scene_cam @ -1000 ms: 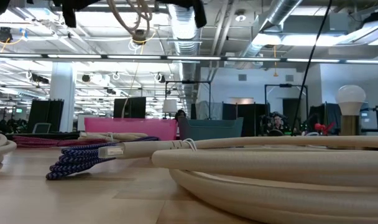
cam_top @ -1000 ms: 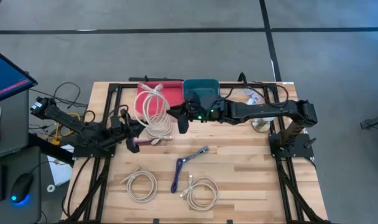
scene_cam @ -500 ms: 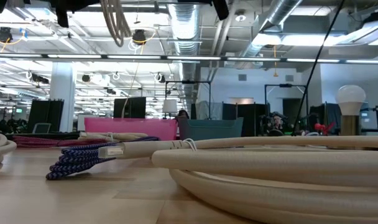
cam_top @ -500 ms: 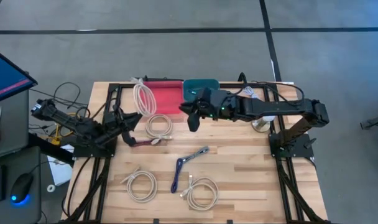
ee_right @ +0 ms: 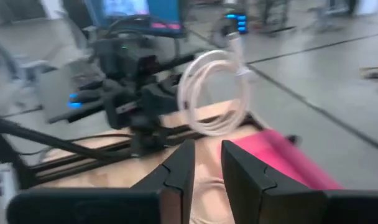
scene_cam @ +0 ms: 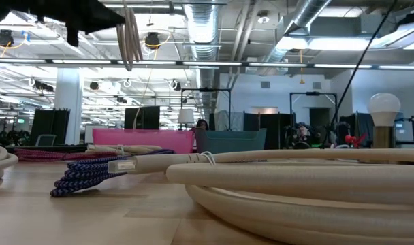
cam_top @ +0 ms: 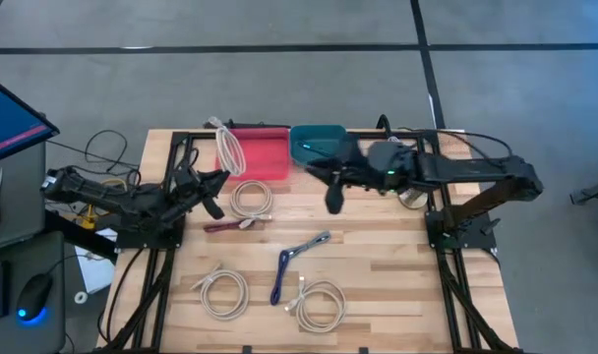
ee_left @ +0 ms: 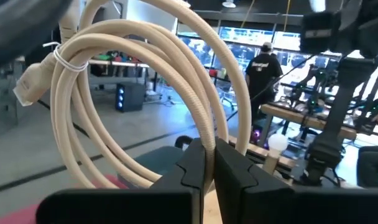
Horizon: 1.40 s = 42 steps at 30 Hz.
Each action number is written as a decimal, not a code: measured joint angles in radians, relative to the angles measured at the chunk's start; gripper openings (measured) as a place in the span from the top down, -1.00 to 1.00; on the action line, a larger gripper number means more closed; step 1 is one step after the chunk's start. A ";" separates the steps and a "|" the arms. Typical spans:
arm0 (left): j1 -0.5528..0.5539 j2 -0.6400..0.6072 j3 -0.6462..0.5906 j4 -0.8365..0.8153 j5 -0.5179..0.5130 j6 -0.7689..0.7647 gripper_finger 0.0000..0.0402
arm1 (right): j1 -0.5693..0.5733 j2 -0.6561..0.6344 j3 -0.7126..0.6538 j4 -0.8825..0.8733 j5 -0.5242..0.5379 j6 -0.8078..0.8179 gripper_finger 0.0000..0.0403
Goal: Pick & Place USB Port
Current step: Put the brown HDMI cable into the red bin
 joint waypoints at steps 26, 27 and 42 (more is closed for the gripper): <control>0.773 0.362 0.000 -0.016 0.685 -0.466 0.93 | 0.302 -0.165 -0.006 -0.554 0.686 0.325 0.66; 0.788 0.376 0.000 -0.016 0.694 -0.481 0.93 | 0.308 -0.165 -0.006 -0.569 0.702 0.342 0.66; 0.883 0.536 0.000 -0.018 0.754 -0.590 0.92 | 0.328 -0.165 -0.006 -0.580 0.735 0.355 0.66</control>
